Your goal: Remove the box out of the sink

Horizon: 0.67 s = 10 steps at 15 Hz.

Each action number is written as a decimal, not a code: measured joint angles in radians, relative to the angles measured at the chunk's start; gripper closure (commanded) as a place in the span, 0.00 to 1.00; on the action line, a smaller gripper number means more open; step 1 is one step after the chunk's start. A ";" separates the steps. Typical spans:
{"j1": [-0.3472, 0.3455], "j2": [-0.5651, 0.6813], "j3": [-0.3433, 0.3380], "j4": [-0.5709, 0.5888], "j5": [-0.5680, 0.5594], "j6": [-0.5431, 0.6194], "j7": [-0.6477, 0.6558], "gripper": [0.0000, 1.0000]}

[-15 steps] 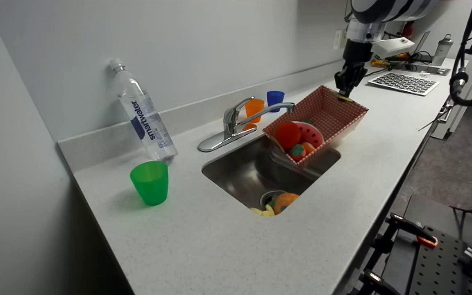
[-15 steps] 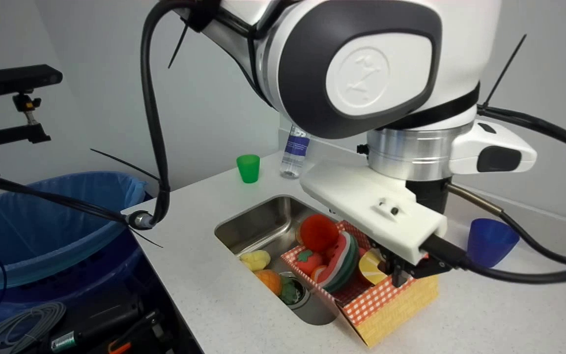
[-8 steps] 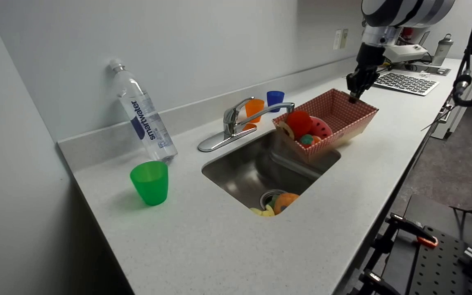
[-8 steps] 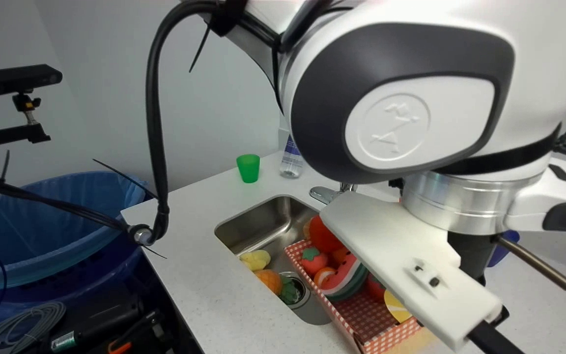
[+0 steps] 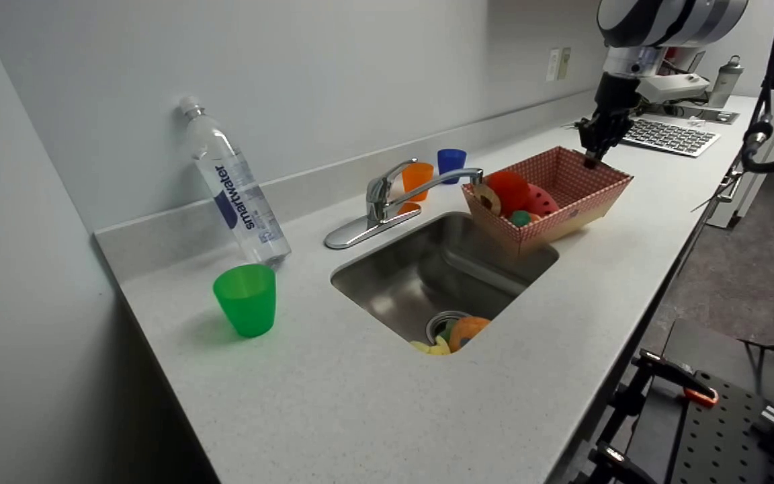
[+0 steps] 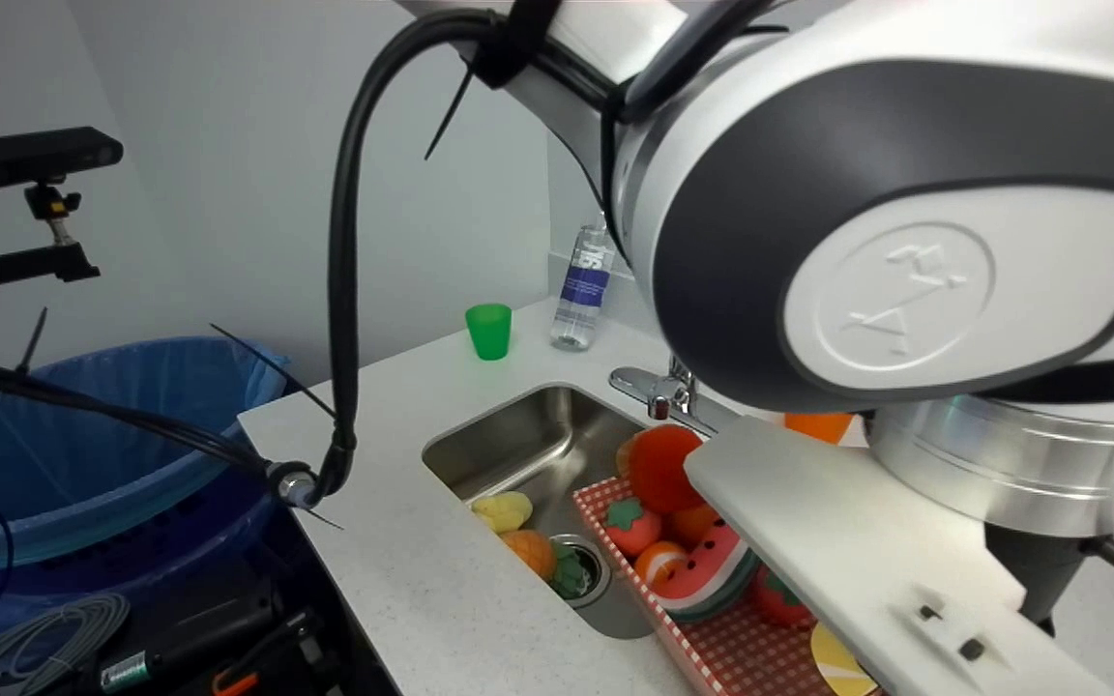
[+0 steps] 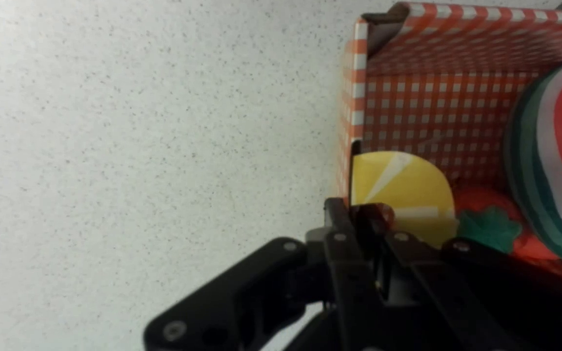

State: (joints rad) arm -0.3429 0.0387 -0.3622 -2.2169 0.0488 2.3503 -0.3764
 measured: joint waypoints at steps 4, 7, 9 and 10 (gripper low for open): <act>-0.011 0.016 0.000 0.046 0.001 -0.006 -0.049 0.97; -0.027 0.036 0.000 0.083 0.001 -0.028 -0.058 0.97; -0.042 0.053 -0.002 0.105 0.001 -0.041 -0.058 0.97; -0.050 0.063 -0.003 0.114 0.001 -0.046 -0.058 0.97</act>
State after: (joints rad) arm -0.3932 0.1014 -0.3650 -2.1027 0.0501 2.3039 -0.4348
